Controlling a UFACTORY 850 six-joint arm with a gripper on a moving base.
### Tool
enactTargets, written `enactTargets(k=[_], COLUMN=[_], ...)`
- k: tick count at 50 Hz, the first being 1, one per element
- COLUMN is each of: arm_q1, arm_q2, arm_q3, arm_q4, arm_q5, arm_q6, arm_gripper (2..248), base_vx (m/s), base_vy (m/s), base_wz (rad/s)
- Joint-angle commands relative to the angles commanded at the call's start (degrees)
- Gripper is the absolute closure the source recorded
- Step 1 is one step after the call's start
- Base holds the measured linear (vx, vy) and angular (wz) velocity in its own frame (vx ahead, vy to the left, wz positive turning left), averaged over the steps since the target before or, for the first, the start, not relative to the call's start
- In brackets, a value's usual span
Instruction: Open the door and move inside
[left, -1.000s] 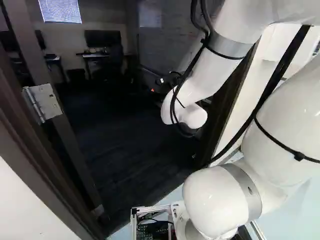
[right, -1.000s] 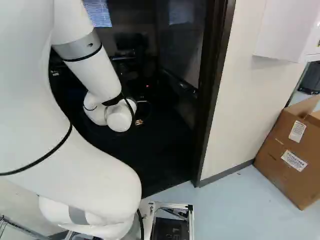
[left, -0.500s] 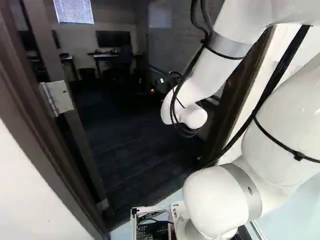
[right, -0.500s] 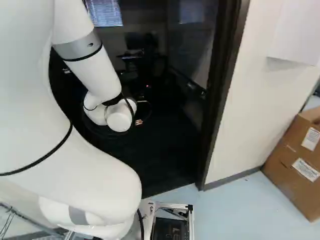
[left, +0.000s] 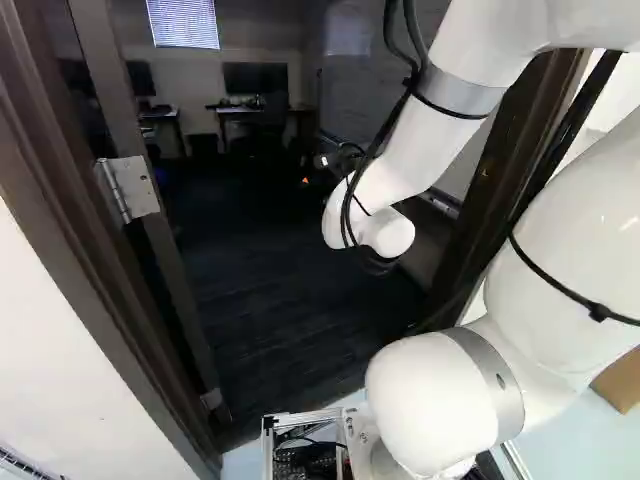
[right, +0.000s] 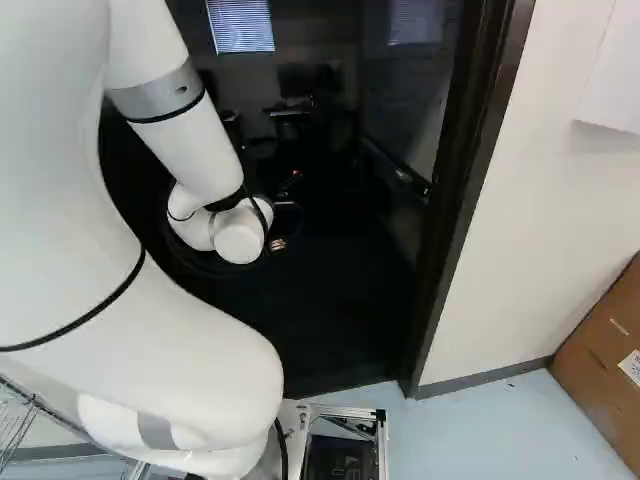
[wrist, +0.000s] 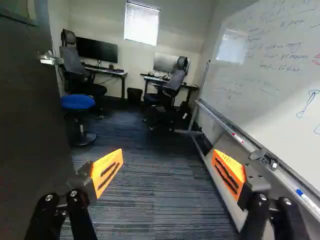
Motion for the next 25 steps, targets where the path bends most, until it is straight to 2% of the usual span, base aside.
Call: enactTargets(k=[25], arm_q1=[0.0], arm_q2=[0.0], arm_q3=[0.0], arm_q4=[0.0], arm_q5=[0.0], arm_q6=[0.0], arm_gripper=[3], base_vx=[0.046], base_vy=[-0.012], base_wz=[0.127])
